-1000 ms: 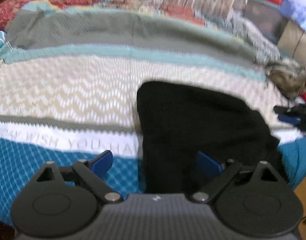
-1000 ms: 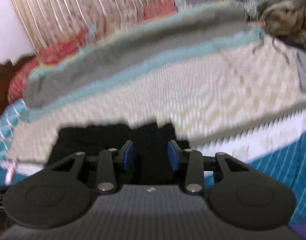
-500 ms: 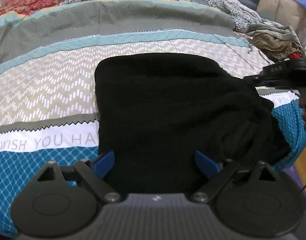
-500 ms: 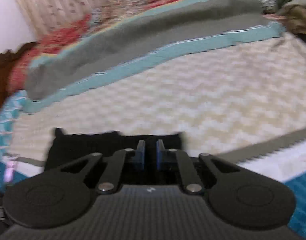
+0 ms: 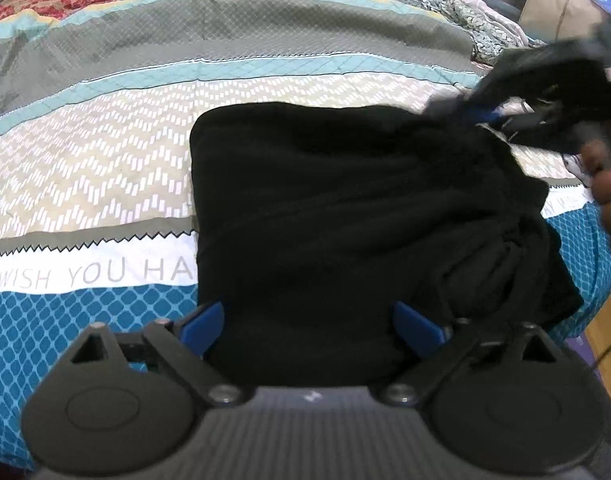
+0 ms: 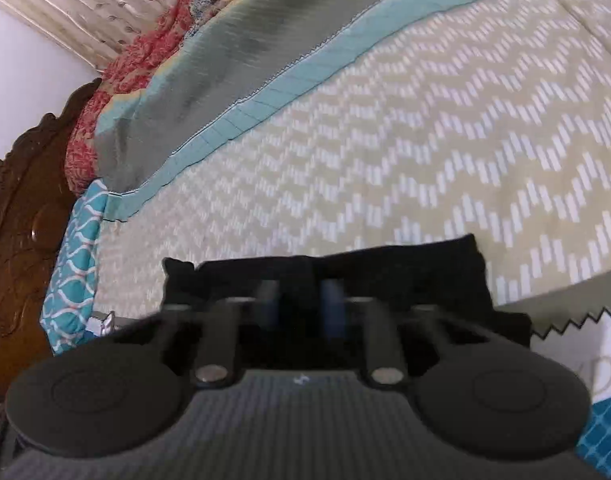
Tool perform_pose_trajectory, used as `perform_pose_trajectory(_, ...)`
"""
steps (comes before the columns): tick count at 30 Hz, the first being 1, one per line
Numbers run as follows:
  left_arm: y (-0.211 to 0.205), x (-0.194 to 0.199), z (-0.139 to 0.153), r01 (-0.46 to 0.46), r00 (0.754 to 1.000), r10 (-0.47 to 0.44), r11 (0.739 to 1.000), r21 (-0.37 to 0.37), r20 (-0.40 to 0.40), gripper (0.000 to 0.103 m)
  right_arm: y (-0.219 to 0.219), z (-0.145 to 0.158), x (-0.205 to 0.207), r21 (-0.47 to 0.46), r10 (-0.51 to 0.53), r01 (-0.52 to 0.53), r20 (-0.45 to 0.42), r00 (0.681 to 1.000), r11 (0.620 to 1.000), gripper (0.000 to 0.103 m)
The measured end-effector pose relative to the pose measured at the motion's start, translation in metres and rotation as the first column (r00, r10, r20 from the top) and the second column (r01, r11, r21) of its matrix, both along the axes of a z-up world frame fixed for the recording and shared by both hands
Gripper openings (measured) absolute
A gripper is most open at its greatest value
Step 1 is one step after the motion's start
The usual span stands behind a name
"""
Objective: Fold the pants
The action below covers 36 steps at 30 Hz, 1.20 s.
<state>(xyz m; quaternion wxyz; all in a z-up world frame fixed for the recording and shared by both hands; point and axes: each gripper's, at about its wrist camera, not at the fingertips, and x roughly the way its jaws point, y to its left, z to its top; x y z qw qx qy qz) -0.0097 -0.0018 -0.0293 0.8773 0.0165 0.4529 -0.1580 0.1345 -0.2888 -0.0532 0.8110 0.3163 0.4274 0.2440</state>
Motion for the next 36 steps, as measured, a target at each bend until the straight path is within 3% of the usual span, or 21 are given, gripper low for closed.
perform_pose_trajectory(4, -0.003, 0.0, 0.0, 0.003, 1.0, -0.003, 1.0, 0.001, 0.003, 0.098, -0.024, 0.023, -0.038, 0.054, -0.131, 0.125, 0.124, 0.984, 0.991, 0.012)
perform_pose_trajectory(6, -0.006, 0.0, -0.002, 0.01, 1.0, -0.01, 1.0, 0.008, 0.008, 0.098, -0.031, 0.015, -0.048, -0.024, -0.21, 0.216, 0.142, 0.967, 0.976, 0.011)
perform_pose_trajectory(8, -0.009, 0.0, -0.002, 0.015, 1.0, -0.015, 1.0, 0.02, 0.014, 0.098, -0.031, -0.009, -0.045, -0.118, -0.254, 0.265, 0.099, 0.962, 0.957, 0.01)
perform_pose_trajectory(9, -0.009, 0.0, -0.002, 0.013, 1.0, -0.013, 1.0, 0.02, 0.01, 0.098, -0.029, -0.02, -0.043, -0.14, -0.27, 0.278, 0.071, 0.96, 0.951, 0.002)
perform_pose_trajectory(11, -0.006, -0.003, 0.001, 0.011, 1.0, -0.011, 1.0, 0.007, 0.006, 0.098, -0.027, -0.04, -0.038, -0.221, -0.323, 0.327, 0.055, 0.945, 0.919, 0.002)
perform_pose_trajectory(13, 0.001, -0.006, 0.006, 0.012, 1.0, -0.012, 1.0, -0.015, 0.009, 0.097, -0.042, -0.045, -0.04, -0.129, -0.362, 0.359, 0.002, 0.932, 0.924, 0.002)
perform_pose_trajectory(18, 0.032, -0.013, 0.026, -0.019, 0.998, 0.027, 0.993, -0.115, 0.061, 0.096, -0.041, -0.003, -0.076, -0.151, -0.355, 0.377, 0.152, 0.922, 0.914, 0.008)
perform_pose_trajectory(22, 0.047, -0.01, 0.027, -0.078, 0.994, 0.085, 0.992, -0.101, 0.067, 0.096, -0.023, 0.019, -0.103, -0.045, -0.272, 0.291, 0.246, 0.93, 0.956, 0.012)
perform_pose_trajectory(23, 0.049, -0.008, 0.023, -0.091, 0.994, 0.096, 0.991, -0.099, 0.052, 0.096, -0.01, 0.02, -0.106, -0.051, -0.227, 0.248, 0.258, 0.939, 0.967, 0.019)
perform_pose_trajectory(24, 0.05, -0.008, 0.018, -0.096, 0.994, 0.101, 0.99, -0.105, 0.037, 0.096, -0.002, 0.016, -0.103, -0.073, -0.182, 0.206, 0.25, 0.951, 0.976, 0.032)
perform_pose_trajectory(25, 0.049, -0.009, 0.014, -0.096, 0.995, 0.099, 0.989, -0.11, 0.025, 0.095, 0.008, 0.009, -0.101, -0.108, -0.147, 0.175, 0.229, 0.962, 0.979, 0.035)
perform_pose_trajectory(27, 0.05, -0.008, 0.006, -0.098, 0.995, 0.098, 0.989, -0.106, -0.005, 0.095, 0.025, -0.015, -0.094, -0.206, -0.131, 0.16, 0.145, 0.981, 0.965, 0.03)
perform_pose_trajectory(31, 0.065, -0.012, 0.004, -0.106, 0.994, 0.105, 0.986, -0.126, -0.009, 0.095, 0.012, -0.02, -0.094, -0.13, -0.219, 0.23, 0.09, 0.971, 0.965, 0.023)
perform_pose_trajectory(36, 0.097, -0.005, 0.01, -0.168, 0.986, 0.169, 0.964, -0.205, -0.012, 0.095, -0.004, 0.006, -0.119, -0.168, -0.28, 0.312, 0.19, 0.941, 0.935, 0.042)
